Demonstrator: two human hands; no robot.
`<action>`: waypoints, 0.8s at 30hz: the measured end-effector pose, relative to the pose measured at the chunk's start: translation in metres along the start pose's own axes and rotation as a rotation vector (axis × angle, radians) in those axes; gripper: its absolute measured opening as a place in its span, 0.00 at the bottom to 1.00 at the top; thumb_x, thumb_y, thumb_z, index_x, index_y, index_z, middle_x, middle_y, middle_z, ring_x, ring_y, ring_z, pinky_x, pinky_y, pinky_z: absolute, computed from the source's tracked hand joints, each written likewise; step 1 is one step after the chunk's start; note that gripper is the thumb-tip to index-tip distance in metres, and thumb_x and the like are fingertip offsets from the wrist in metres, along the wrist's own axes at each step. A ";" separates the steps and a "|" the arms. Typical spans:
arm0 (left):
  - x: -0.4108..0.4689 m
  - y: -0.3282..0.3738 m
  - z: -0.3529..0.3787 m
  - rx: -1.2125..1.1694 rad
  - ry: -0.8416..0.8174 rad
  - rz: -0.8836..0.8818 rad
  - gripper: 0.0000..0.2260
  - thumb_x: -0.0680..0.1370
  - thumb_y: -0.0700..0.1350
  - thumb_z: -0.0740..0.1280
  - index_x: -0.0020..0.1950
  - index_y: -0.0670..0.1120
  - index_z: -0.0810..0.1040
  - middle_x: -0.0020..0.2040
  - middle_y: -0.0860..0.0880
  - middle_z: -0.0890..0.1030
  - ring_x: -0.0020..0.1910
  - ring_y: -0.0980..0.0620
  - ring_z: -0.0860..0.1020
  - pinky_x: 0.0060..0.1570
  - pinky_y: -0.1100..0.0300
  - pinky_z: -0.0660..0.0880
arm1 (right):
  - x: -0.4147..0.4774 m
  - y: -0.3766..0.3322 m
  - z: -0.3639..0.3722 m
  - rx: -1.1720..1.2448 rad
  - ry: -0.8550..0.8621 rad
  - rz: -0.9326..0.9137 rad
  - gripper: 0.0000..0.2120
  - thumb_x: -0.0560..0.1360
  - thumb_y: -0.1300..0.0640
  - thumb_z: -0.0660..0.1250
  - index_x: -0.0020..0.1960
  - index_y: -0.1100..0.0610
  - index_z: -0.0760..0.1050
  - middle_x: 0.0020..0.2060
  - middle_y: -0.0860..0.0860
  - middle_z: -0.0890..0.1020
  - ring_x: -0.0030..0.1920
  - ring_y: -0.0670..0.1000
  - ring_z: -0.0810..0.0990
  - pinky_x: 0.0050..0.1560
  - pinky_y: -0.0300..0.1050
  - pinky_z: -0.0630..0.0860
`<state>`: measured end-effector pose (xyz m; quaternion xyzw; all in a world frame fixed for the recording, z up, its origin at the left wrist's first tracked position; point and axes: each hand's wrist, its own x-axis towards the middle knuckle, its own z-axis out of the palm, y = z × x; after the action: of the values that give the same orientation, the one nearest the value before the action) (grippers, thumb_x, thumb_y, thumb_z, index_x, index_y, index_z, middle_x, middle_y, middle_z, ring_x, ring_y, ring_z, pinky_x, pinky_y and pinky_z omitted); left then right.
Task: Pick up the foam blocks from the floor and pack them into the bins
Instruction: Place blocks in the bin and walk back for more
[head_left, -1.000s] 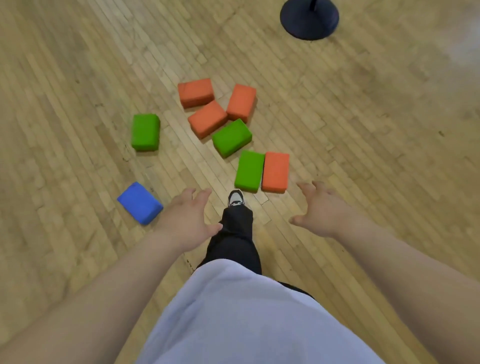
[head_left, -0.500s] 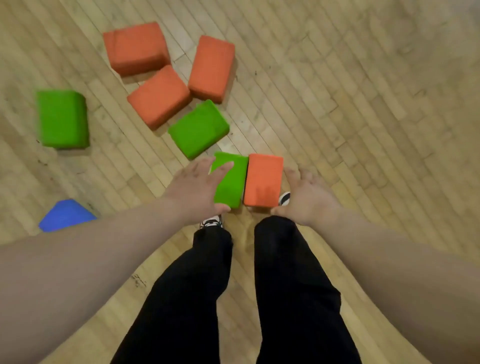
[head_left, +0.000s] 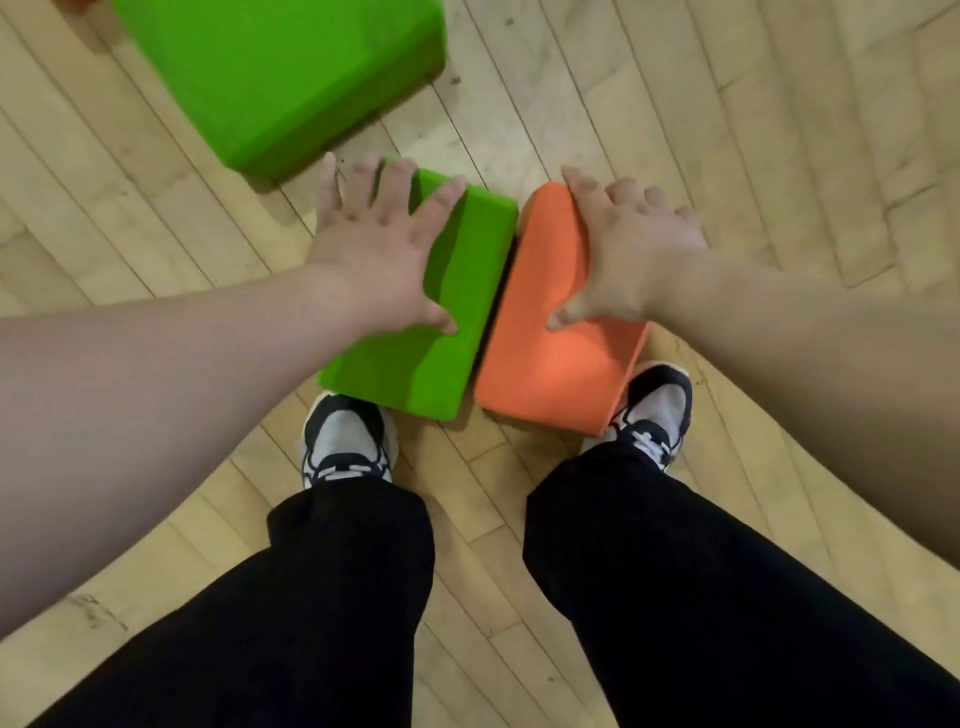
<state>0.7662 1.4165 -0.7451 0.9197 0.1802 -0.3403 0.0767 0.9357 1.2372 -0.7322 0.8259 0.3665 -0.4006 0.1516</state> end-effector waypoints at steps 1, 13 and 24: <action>0.002 -0.001 -0.005 0.021 -0.005 0.010 0.61 0.60 0.78 0.71 0.81 0.60 0.39 0.78 0.40 0.51 0.79 0.34 0.47 0.76 0.31 0.41 | -0.003 0.003 -0.002 0.005 0.013 -0.009 0.72 0.50 0.24 0.77 0.82 0.43 0.41 0.73 0.59 0.66 0.72 0.64 0.66 0.67 0.64 0.66; -0.039 -0.006 -0.087 0.101 -0.174 0.059 0.48 0.60 0.79 0.70 0.77 0.66 0.61 0.65 0.43 0.70 0.64 0.38 0.65 0.60 0.42 0.64 | -0.117 -0.017 -0.015 0.214 -0.024 0.051 0.49 0.67 0.29 0.72 0.79 0.31 0.47 0.66 0.56 0.69 0.66 0.61 0.73 0.62 0.57 0.72; -0.363 0.030 -0.278 -0.072 -0.106 0.055 0.44 0.73 0.71 0.67 0.80 0.63 0.46 0.68 0.47 0.68 0.62 0.40 0.71 0.62 0.45 0.72 | -0.473 -0.106 -0.104 0.736 0.217 0.520 0.43 0.73 0.33 0.67 0.80 0.34 0.46 0.60 0.56 0.72 0.61 0.61 0.74 0.62 0.57 0.72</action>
<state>0.6892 1.3612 -0.2969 0.9016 0.1627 -0.3797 0.1286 0.7221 1.1379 -0.2962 0.9265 -0.0053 -0.3638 -0.0955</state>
